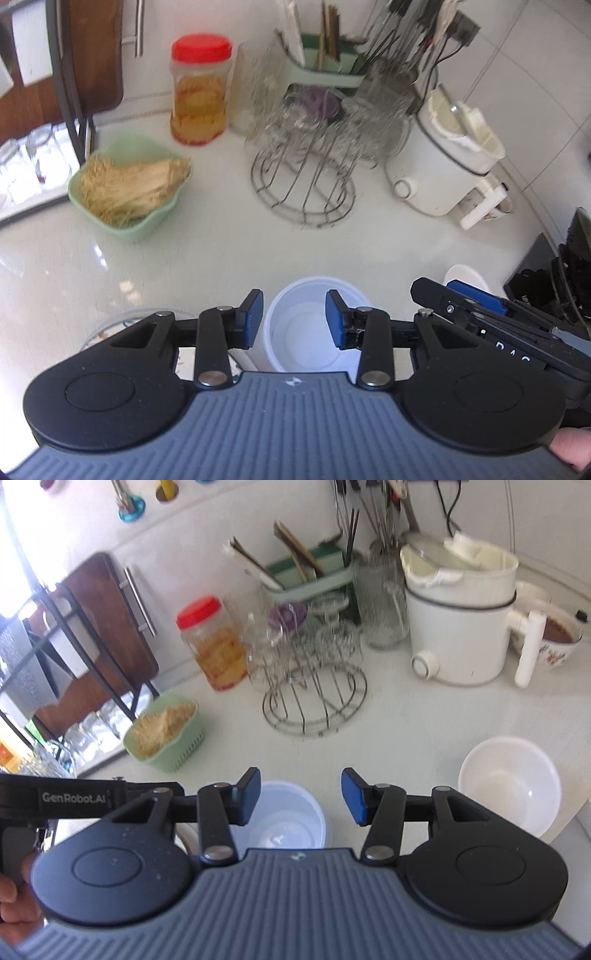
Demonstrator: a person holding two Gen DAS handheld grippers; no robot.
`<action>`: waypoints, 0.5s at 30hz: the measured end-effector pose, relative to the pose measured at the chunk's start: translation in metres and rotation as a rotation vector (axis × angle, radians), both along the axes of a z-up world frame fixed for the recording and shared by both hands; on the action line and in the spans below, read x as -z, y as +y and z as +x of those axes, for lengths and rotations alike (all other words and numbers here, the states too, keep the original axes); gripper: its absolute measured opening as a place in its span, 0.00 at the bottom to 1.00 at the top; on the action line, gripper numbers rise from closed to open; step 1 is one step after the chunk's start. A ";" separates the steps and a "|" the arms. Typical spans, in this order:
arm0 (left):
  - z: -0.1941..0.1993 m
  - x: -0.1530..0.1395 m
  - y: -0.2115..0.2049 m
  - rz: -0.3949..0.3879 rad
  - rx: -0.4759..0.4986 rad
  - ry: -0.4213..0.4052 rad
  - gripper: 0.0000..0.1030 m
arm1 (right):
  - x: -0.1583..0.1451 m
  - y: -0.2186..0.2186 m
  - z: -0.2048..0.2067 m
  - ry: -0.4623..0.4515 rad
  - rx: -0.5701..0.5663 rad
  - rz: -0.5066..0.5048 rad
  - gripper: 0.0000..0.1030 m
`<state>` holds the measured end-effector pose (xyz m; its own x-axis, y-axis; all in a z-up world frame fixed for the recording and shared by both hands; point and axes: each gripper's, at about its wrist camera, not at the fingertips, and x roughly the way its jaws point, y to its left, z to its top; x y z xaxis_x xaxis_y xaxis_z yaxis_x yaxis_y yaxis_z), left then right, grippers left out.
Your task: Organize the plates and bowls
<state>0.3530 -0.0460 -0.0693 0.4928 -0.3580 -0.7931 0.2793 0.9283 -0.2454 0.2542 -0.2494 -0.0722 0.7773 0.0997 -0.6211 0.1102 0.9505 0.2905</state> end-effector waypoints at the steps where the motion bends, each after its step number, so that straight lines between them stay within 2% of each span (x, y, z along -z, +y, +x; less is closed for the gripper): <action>1: -0.002 -0.005 -0.001 -0.003 0.006 -0.010 0.41 | -0.004 0.000 -0.002 -0.011 0.003 -0.005 0.51; 10: -0.018 -0.041 0.001 -0.045 0.030 -0.099 0.41 | -0.037 -0.001 -0.023 -0.097 0.025 -0.035 0.51; 15: -0.021 -0.051 0.004 -0.051 0.029 -0.113 0.41 | -0.047 -0.004 -0.032 -0.121 0.033 -0.030 0.51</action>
